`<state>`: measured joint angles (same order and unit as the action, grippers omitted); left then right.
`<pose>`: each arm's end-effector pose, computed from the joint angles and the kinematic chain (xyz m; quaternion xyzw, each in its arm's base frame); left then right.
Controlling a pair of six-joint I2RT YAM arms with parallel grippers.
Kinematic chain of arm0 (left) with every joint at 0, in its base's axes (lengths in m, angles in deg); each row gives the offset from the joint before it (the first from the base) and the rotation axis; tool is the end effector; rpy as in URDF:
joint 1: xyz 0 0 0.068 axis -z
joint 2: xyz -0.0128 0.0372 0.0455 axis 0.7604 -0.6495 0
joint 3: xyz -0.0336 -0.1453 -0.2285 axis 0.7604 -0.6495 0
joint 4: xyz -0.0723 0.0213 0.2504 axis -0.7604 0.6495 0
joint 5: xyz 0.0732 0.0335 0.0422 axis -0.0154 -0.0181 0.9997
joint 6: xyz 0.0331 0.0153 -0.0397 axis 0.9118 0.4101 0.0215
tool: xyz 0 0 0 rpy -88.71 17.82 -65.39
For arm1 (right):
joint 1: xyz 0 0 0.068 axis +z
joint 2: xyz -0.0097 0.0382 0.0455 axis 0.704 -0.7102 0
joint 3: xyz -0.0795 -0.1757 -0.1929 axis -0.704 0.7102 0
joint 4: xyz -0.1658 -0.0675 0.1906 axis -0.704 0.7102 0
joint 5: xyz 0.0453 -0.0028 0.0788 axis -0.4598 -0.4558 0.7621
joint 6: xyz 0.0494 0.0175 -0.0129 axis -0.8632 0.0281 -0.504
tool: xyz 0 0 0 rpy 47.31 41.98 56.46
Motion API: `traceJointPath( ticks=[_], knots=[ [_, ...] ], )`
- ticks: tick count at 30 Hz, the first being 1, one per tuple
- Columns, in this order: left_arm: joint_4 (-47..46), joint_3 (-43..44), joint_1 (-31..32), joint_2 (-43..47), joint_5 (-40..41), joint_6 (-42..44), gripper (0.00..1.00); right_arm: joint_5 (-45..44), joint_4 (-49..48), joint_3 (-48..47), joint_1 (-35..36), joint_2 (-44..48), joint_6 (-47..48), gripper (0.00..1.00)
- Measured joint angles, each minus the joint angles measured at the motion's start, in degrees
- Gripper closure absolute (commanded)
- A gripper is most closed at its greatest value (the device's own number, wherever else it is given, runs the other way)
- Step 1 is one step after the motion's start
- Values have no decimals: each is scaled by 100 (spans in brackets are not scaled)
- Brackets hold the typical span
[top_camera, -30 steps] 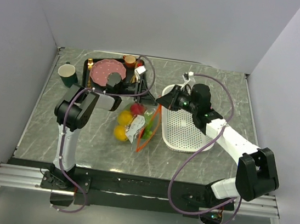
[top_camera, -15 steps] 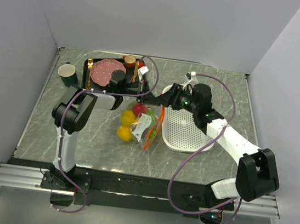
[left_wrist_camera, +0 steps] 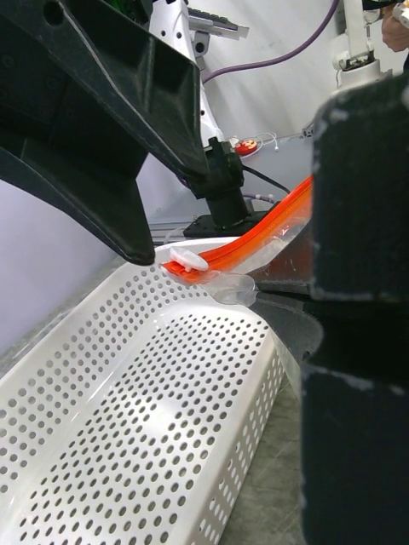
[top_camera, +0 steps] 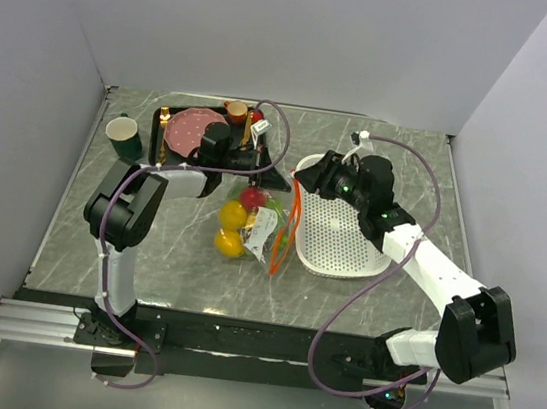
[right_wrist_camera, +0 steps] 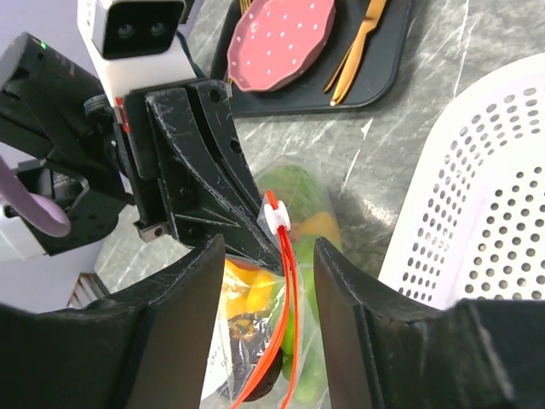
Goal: Place the food in the zip-top bag and seal the zipper
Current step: Zip the zipper food storage bag at the center of the board.
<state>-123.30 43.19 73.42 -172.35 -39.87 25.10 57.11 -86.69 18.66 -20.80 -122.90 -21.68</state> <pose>0.3735 -0.2011 0.2163 0.2304 0.6808 -0.6552 0.2328 0.2772 0.1354 0.2959 -0.0360 0.7860 0.3977 0.4720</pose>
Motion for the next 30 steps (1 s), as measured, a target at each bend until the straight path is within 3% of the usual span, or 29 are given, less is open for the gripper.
traceJointPath(
  ticks=[21,30],
  knots=[
    [22,0,0,11,52,-2,98,481,-258,-212,-4,-492,144,63],
    [57,0,0,11,55,2,99,511,-254,-214,-11,-597,166,58]
  ],
)
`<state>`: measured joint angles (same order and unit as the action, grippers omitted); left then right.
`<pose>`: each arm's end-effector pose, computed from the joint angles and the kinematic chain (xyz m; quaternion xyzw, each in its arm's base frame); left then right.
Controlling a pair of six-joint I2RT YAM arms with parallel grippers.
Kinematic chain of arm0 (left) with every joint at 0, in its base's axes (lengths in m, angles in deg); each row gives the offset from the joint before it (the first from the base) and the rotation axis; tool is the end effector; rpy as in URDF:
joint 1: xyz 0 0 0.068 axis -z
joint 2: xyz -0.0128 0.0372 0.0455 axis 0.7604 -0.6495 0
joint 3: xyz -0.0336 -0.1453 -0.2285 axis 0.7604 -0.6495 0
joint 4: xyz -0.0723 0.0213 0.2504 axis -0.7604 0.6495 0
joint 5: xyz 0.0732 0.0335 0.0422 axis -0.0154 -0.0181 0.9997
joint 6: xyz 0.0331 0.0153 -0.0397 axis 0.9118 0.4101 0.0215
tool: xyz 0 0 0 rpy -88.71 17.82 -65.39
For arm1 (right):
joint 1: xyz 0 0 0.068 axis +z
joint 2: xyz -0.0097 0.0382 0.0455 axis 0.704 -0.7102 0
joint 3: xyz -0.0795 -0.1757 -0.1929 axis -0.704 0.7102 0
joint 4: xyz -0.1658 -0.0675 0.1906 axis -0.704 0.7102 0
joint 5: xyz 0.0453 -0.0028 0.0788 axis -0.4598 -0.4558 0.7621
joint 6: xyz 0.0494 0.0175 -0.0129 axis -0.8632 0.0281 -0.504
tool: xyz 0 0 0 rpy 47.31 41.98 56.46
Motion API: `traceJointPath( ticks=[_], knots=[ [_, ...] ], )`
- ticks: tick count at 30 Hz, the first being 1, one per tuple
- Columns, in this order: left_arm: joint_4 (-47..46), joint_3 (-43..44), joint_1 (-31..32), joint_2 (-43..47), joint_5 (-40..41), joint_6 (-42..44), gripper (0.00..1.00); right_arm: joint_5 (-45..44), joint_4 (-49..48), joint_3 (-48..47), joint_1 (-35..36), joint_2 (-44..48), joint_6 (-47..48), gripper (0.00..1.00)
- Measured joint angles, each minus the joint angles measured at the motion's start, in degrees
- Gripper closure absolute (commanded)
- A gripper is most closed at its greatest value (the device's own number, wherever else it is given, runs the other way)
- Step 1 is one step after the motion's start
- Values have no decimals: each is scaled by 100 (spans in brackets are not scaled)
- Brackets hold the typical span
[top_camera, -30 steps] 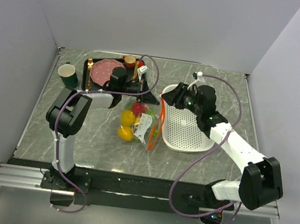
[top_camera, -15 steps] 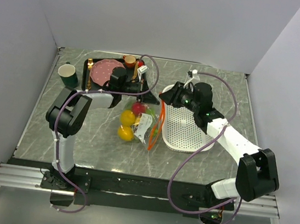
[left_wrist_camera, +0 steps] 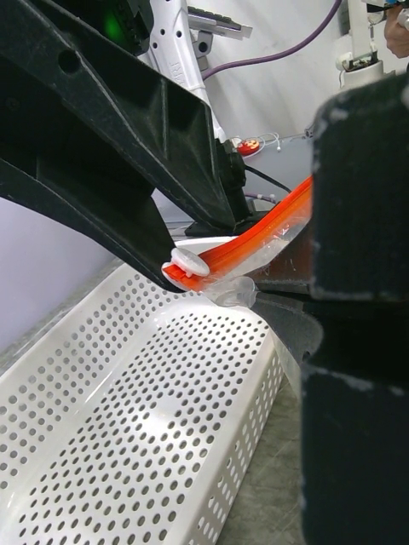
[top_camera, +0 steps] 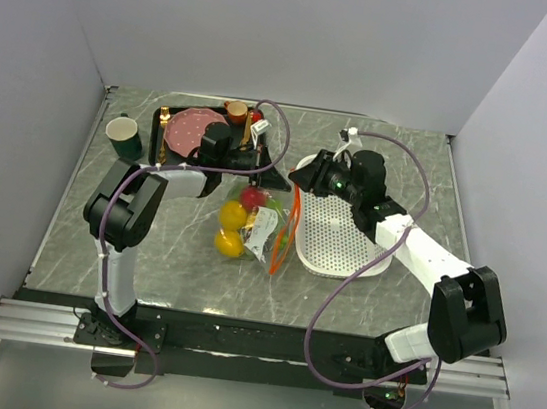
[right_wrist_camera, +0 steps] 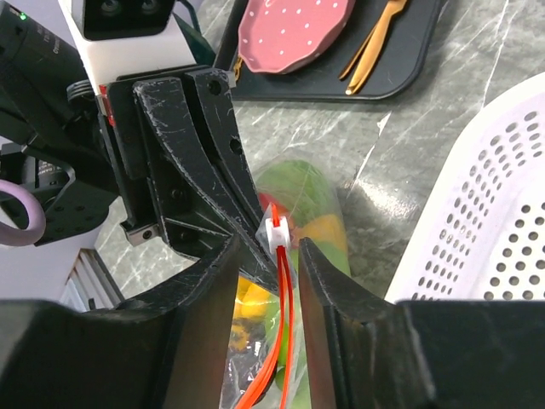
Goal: Place the food in the zip-top bag and seal the zipper
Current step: Zip the zipper food storage bag at the center of the board.
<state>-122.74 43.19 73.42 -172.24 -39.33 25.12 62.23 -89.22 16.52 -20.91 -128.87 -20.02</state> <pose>0.3736 -0.2009 0.2162 0.2255 0.6839 -0.6535 0.2332 0.2960 0.1463 0.2827 -0.0717 0.7874 0.4160 0.4492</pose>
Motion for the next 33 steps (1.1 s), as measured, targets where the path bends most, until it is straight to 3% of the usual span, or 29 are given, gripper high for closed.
traceJointPath(
  ticks=[33],
  knots=[
    [286,17,0,118,-2,63,99,603,-354,-118,-238,-367,59,61]
  ],
)
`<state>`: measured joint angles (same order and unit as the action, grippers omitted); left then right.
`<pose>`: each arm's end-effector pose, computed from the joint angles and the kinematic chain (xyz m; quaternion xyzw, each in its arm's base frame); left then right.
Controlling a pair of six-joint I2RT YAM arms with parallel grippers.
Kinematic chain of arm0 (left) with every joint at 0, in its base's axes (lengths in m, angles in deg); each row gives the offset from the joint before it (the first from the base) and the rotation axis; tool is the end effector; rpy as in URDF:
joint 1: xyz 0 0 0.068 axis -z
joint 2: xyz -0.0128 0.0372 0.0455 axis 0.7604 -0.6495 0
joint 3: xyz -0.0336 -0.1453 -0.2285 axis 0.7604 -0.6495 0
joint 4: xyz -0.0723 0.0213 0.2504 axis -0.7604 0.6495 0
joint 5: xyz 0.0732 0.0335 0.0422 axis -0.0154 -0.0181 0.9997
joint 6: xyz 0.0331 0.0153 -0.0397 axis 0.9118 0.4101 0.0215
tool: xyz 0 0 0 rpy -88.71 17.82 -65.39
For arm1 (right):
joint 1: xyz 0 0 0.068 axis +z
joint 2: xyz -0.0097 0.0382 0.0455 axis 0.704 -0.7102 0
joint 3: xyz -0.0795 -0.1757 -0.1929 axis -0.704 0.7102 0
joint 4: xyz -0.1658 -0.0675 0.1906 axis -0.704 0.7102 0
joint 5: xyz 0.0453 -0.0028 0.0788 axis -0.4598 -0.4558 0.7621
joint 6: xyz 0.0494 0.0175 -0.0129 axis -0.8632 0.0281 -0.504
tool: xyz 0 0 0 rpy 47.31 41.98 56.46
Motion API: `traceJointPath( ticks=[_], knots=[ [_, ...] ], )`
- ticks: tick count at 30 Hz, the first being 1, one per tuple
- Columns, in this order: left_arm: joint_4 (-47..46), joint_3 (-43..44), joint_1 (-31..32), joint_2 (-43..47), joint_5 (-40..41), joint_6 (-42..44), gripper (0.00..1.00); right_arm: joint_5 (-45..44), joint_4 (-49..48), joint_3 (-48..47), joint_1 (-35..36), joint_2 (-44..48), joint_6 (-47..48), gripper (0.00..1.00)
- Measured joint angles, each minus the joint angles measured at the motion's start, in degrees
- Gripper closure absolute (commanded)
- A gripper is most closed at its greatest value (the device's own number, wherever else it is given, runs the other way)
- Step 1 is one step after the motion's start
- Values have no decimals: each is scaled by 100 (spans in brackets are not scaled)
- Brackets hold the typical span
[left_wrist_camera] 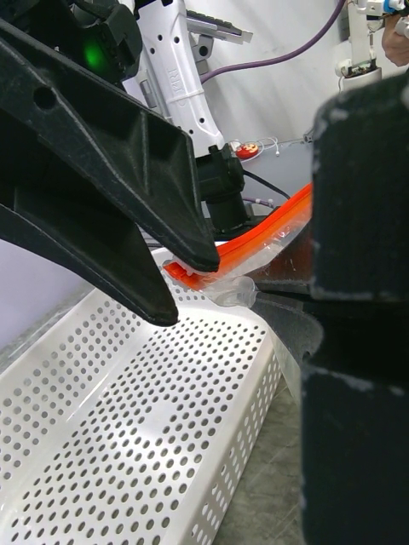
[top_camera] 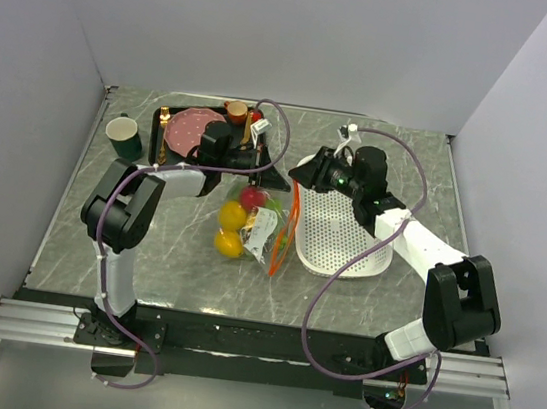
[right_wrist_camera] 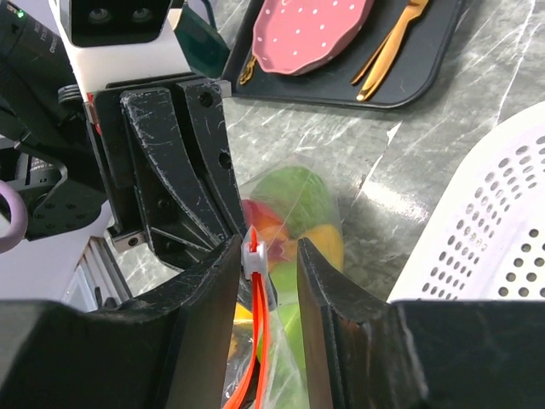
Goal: Place the food in the zip-top bag and seal the zipper
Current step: Zip the zipper food storage bag at the center of the board.
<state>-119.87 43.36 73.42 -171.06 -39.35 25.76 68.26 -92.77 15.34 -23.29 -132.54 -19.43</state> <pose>0.3715 -0.2000 0.2209 0.2228 0.6889 -0.6513 0.2272 0.3124 0.1417 0.2763 -0.0932 0.7761 0.4396 0.4424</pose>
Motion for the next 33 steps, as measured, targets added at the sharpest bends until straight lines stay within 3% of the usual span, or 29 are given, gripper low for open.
traceJointPath(
  ticks=[3,7,10,15,24,29,33],
  knots=[
    [2,0,0,0,0,2,99,7,2,0,-24,0,0,62],
    [2,0,0,0,0,2,99,31,0,0,-37,0,0,78],
    [26,20,0,0,0,4,98,52,-9,0,-37,0,-11,84],
    [149,85,0,0,4,83,77,105,-70,0,-46,0,-26,86],
    [-280,114,-74,-17,-11,-339,69,223,-160,0,-52,7,-37,86],
    [-984,120,-149,-90,-22,-844,73,289,-166,2,-52,9,-39,86],
    [-1414,118,-186,-168,-24,-1176,85,310,-166,2,-52,11,-37,86]
  ],
)
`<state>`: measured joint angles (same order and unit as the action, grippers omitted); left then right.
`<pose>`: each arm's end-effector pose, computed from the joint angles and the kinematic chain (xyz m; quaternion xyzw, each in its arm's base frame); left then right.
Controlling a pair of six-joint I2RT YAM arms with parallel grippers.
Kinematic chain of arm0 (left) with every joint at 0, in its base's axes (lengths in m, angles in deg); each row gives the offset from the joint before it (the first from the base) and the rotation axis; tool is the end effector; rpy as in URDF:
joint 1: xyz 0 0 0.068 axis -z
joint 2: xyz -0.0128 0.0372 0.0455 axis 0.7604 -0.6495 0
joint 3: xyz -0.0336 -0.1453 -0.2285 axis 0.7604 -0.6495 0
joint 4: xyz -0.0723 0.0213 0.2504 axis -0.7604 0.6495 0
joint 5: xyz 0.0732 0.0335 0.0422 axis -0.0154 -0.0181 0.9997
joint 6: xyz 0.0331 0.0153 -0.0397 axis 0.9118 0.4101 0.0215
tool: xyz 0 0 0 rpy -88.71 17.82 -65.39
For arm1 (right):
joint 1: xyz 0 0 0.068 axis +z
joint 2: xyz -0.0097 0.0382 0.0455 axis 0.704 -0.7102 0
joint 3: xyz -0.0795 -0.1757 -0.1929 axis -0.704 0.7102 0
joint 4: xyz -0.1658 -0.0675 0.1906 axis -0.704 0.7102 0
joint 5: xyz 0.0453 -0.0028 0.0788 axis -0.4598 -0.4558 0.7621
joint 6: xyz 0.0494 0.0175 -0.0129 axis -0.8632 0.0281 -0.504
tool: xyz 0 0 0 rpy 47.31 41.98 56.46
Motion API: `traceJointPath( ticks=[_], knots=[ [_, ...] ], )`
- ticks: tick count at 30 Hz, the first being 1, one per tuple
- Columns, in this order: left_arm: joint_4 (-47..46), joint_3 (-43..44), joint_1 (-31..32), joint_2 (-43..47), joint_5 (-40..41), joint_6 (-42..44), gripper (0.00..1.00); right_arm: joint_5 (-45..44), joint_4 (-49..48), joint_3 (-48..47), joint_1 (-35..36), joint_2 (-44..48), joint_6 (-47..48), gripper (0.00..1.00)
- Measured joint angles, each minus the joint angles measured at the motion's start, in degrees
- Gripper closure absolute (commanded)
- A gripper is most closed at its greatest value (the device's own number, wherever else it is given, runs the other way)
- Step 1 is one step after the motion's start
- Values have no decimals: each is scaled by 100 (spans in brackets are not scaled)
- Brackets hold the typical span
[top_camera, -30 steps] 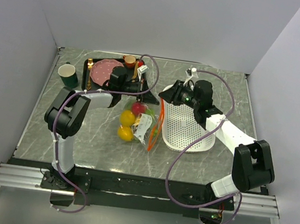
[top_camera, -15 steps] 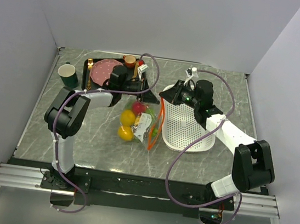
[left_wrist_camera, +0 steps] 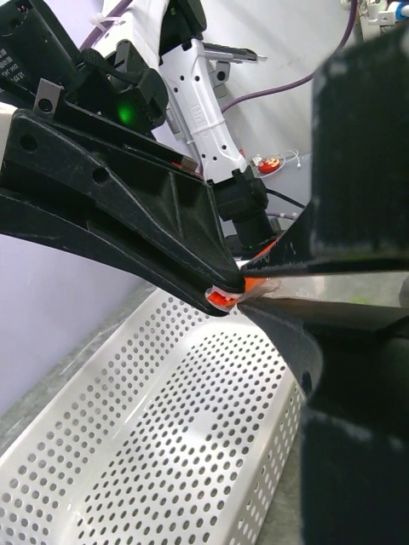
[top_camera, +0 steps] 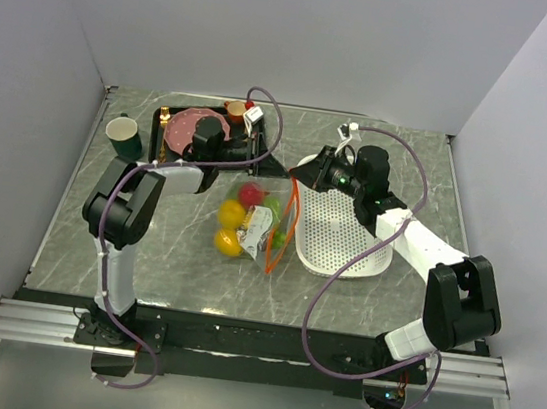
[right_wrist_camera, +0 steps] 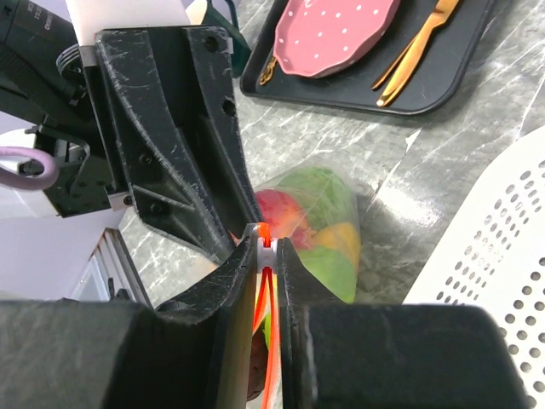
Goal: Place the food in the zip-top bag and seal the zipper
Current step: Zip the zipper food storage bag at the center of the board.
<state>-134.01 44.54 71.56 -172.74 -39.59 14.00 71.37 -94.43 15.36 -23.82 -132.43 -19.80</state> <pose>0.3832 -0.1901 0.2373 0.2060 0.6566 -0.6804 0.2520 0.3126 0.1401 0.2800 -0.1076 0.7638 0.4584 0.4415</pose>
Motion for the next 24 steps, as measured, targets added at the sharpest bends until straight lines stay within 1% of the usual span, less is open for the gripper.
traceJointPath(
  ticks=[1,2,4,5,10,13,18,24],
  knots=[
    [-44,0,-7,-13,-2,-39,87,-2,-2,0,2,2,0,86],
    [-76,0,-13,-31,-9,-66,92,-4,-2,0,0,4,0,86],
    [-94,0,-15,-39,-13,-90,96,-9,2,0,-15,7,4,86],
    [-101,0,-17,-42,-13,-92,99,-4,2,2,-20,7,2,86],
    [-13,0,-24,-42,7,-17,99,-7,0,7,-20,9,-2,85],
    [155,0,-24,-37,50,166,99,-9,2,13,-22,9,0,85],
    [739,0,-11,61,332,557,99,-11,55,15,-20,9,44,85],
    [1211,0,-13,223,514,787,99,-57,42,131,-20,68,87,84]
  ],
)
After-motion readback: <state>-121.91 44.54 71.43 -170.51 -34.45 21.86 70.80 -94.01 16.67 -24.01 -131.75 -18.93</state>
